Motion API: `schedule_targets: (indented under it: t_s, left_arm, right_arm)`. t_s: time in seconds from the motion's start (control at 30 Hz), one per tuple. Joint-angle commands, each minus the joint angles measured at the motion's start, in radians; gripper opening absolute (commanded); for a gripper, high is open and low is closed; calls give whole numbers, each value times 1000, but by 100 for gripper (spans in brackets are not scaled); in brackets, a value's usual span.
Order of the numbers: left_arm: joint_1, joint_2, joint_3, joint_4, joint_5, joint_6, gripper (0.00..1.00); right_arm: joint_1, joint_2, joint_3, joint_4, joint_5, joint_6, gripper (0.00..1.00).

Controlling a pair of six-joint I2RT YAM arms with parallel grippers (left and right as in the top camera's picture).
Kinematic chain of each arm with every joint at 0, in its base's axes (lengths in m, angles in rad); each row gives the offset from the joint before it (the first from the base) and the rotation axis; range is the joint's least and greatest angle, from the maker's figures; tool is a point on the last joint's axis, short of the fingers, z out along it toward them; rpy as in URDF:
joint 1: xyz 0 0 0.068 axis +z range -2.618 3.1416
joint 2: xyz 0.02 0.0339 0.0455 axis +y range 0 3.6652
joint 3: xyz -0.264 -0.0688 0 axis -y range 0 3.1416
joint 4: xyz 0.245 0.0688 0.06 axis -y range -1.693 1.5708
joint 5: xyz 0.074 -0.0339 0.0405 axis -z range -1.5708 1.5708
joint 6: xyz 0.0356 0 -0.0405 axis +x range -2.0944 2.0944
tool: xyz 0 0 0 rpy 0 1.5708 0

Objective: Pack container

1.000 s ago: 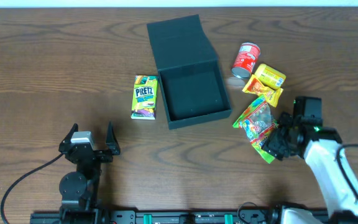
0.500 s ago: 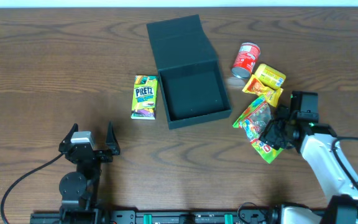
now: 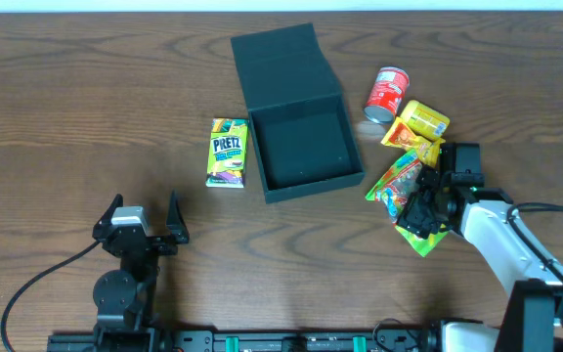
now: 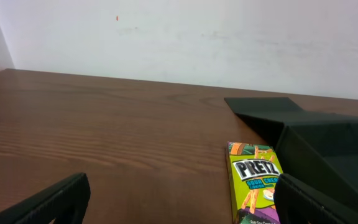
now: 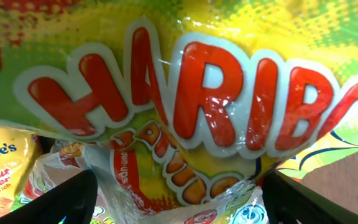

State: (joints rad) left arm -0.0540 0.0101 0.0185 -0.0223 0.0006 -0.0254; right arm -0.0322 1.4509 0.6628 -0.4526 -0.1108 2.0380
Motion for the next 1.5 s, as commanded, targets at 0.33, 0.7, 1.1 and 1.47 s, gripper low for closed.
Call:
schedule_targets:
  t_s: [0.33, 0.7, 1.1, 1.47]
  left_arm:
    - [4, -6, -14, -54, -8, 3, 96]
    - [4, -6, -14, -54, -8, 3, 95]
    - [4, -6, -14, -54, -8, 3, 95]
    - [4, -6, -14, -54, -8, 3, 95]
  right_arm:
    - [8, 19, -5, -60, 98, 6, 61]
    - [8, 19, -5, -74, 106, -82, 31]
    - [25, -43, -5, -67, 108, -224, 15]
    - [34, -102, -4, -106, 107, -553, 5]
